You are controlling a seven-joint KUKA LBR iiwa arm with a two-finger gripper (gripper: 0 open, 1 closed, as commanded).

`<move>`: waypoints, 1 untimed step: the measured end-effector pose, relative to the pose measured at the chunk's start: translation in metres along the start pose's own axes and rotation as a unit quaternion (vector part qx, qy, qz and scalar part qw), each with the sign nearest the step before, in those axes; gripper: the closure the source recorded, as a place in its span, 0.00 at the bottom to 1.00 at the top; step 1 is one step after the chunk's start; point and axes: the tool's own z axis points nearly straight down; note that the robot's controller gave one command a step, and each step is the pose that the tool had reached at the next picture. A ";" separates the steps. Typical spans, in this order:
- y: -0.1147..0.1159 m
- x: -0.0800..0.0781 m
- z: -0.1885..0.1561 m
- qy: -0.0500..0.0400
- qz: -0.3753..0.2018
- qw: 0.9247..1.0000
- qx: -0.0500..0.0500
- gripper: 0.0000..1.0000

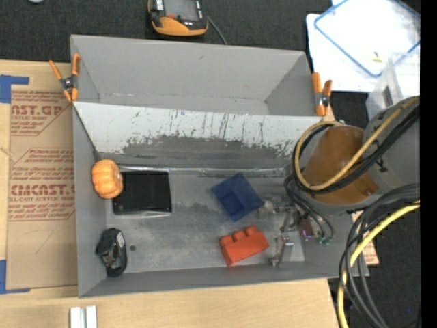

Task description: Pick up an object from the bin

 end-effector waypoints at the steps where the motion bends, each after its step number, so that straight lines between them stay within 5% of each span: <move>1: 0.000 -0.010 -0.002 -0.010 -0.006 1.000 0.005 0.00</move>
Offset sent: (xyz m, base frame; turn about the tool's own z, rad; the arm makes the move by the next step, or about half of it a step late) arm -0.0027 0.0509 0.0066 0.2922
